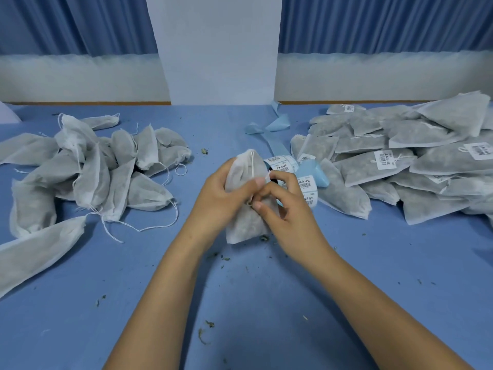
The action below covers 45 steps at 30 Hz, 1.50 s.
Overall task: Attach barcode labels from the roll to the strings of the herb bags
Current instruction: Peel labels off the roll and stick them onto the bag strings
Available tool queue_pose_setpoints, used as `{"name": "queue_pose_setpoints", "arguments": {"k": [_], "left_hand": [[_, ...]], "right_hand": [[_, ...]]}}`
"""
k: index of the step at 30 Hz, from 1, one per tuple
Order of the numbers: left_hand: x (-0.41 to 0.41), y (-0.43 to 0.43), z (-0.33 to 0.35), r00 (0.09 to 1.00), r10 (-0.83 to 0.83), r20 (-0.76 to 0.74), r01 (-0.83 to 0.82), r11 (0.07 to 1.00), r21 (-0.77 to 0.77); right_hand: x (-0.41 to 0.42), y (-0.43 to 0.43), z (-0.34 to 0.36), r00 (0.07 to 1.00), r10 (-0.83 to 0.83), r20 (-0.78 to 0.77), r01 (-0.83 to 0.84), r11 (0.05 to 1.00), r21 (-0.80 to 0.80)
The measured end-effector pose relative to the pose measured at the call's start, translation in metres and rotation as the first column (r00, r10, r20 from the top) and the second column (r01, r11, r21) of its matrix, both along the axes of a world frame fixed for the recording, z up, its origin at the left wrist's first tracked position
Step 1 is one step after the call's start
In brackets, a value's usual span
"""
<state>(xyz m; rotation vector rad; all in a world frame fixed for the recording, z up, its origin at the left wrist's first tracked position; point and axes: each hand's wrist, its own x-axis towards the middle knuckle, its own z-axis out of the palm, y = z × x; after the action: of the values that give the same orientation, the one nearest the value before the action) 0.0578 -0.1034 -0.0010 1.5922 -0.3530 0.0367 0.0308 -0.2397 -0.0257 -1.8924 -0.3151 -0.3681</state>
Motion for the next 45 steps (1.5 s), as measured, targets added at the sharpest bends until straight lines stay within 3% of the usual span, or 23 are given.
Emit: {"name": "queue_pose_setpoints", "arguments": {"k": [4, 7, 8, 10, 12, 16, 19, 21, 24, 28, 35, 39, 42, 44, 45], "left_hand": [[0.005, 0.005, -0.003, 0.998, 0.036, 0.054, -0.036, 0.999, -0.003], [0.009, 0.006, -0.006, 0.933, 0.296, 0.206, -0.311, 0.949, 0.045], [0.011, 0.007, -0.007, 0.895, 0.362, 0.261, -0.388, 0.920, 0.055], [0.015, 0.007, -0.012, 0.832, 0.409, 0.375, -0.464, 0.883, 0.067], [0.019, 0.002, -0.018, 0.774, 0.379, 0.508, -0.498, 0.859, 0.119], [0.020, -0.015, -0.028, 0.714, 0.303, 0.631, -0.511, 0.842, 0.175], [0.020, -0.031, -0.033, 0.716, 0.102, 0.690, -0.441, 0.833, 0.334], [0.021, -0.041, -0.035, 0.702, 0.009, 0.712, -0.444, 0.787, 0.427], [0.019, -0.045, -0.040, 0.757, -0.093, 0.647, -0.318, 0.812, 0.489], [0.022, -0.045, -0.044, 0.737, -0.139, 0.661, -0.366, 0.740, 0.564], [0.024, -0.042, -0.041, 0.713, -0.125, 0.690, -0.352, 0.788, 0.506], [0.021, -0.040, -0.041, 0.819, -0.079, 0.569, -0.220, 0.872, 0.438], [0.023, -0.031, -0.031, 0.807, 0.192, 0.559, -0.365, 0.906, 0.216], [0.027, -0.015, -0.023, 0.721, 0.459, 0.519, -0.544, 0.839, 0.013], [0.028, -0.007, -0.021, 0.687, 0.514, 0.514, -0.585, 0.810, -0.028]], "right_hand": [[-0.001, -0.004, 0.006, 1.000, 0.020, 0.015, -0.019, 0.999, -0.026], [0.008, -0.026, 0.012, 0.961, -0.221, 0.167, 0.252, 0.948, -0.195], [0.012, -0.039, 0.012, 0.933, -0.332, 0.138, 0.357, 0.899, -0.254], [0.017, -0.062, 0.014, 0.881, -0.443, -0.166, 0.381, 0.873, -0.306], [0.020, -0.072, 0.009, 0.845, -0.343, -0.409, 0.273, 0.936, -0.222], [0.022, -0.072, 0.007, 0.897, -0.252, -0.364, 0.258, 0.966, -0.034], [0.022, -0.073, 0.008, 0.922, -0.216, -0.320, 0.245, 0.968, 0.052], [0.021, -0.073, 0.007, 0.930, -0.190, -0.316, 0.209, 0.977, 0.030], [0.022, -0.070, 0.006, 0.944, -0.122, -0.305, 0.105, 0.992, -0.073], [0.021, -0.064, 0.007, 0.953, -0.085, -0.291, 0.031, 0.982, -0.187], [0.020, -0.064, 0.008, 0.978, -0.110, -0.179, 0.042, 0.937, -0.348], [0.020, -0.062, 0.007, 0.986, -0.112, -0.127, 0.057, 0.925, -0.375], [0.023, -0.064, 0.003, 0.966, -0.191, -0.174, 0.130, 0.941, -0.311], [0.026, -0.066, 0.000, 0.938, -0.284, -0.199, 0.232, 0.940, -0.248], [0.027, -0.065, -0.001, 0.920, -0.346, -0.183, 0.305, 0.927, -0.218]]}}
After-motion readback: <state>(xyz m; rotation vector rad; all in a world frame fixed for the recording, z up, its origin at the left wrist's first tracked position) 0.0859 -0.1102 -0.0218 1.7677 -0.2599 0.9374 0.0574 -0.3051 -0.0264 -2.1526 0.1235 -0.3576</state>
